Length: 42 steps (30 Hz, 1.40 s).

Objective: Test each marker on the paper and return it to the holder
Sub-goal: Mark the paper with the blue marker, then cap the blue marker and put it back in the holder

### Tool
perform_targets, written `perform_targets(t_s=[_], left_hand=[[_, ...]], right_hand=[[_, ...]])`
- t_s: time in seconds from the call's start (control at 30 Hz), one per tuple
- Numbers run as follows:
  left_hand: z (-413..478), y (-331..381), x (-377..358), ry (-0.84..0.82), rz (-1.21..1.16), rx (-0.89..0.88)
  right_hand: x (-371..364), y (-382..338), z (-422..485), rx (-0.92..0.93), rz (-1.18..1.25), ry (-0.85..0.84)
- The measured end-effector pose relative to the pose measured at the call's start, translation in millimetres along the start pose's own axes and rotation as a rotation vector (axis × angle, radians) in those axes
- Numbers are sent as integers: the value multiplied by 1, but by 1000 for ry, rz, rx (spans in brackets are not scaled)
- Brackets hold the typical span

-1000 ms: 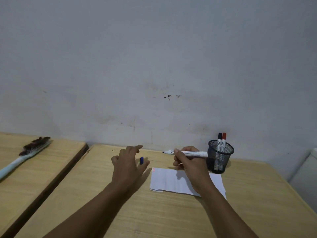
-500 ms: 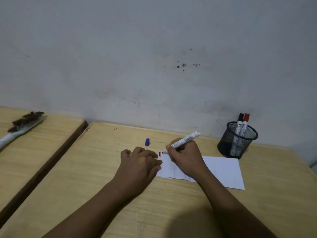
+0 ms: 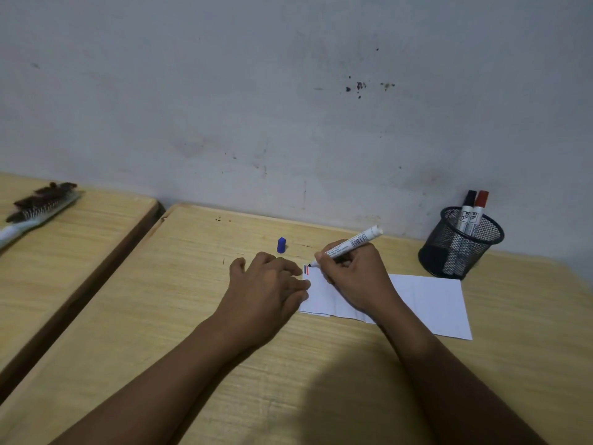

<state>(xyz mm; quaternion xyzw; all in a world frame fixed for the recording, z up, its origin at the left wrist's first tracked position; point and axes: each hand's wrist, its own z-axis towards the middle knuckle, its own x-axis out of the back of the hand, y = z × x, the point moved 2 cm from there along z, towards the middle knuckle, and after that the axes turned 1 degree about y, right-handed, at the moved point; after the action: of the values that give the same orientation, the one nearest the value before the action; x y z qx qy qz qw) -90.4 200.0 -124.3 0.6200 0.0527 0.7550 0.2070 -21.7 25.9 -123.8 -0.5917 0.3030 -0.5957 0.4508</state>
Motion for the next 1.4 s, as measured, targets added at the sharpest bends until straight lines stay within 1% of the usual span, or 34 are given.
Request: perform_targets(t_s=[0.23, 0.53, 0.6, 0.7, 0.77, 0.83, 0.87, 0.97, 1.03, 1.07, 1.1, 1.13, 1.23, 1.27, 1.33, 1.4], left_hand=[[-1, 1, 0, 18, 0, -1], [-1, 0, -1, 35, 1, 1], [-1, 1, 0, 52, -24, 9], [0, 0, 4, 89, -147, 89], [6, 3, 12, 155, -292, 197], [17, 4, 18, 203, -382, 310], [25, 4, 21, 183, -358, 346], [48, -4, 21, 22, -104, 357], [54, -6, 24, 4, -27, 345], [54, -5, 27, 26, -50, 347], [55, -2, 32, 52, -114, 345], [55, 3, 37, 78, -229, 336], [50, 31, 61, 148, -733, 250], [47, 43, 71, 162, -858, 219], [42, 66, 87, 184, -995, 161], [38, 87, 100, 189, -1053, 110]], right_hand=[[0, -3, -1, 12, -37, -41], [0, -4, -2, 17, -20, -64], [6, -4, -1, -10, 104, -28], [23, -10, 1, -49, 440, 82], [33, -22, -1, -8, 533, 144], [40, -35, -4, 38, 550, 159], [43, -41, -6, 55, 546, 162], [47, -48, -12, 61, 531, 169], [52, -51, -20, 58, 532, 180], [55, -53, -25, 57, 537, 186], [59, -54, -29, 53, 542, 196], [64, -56, -32, 48, 545, 208], [77, -65, -38, 38, 548, 260], [81, -71, -41, 46, 551, 275], [89, -83, -47, 67, 569, 292], [96, -96, -55, 92, 583, 297]])
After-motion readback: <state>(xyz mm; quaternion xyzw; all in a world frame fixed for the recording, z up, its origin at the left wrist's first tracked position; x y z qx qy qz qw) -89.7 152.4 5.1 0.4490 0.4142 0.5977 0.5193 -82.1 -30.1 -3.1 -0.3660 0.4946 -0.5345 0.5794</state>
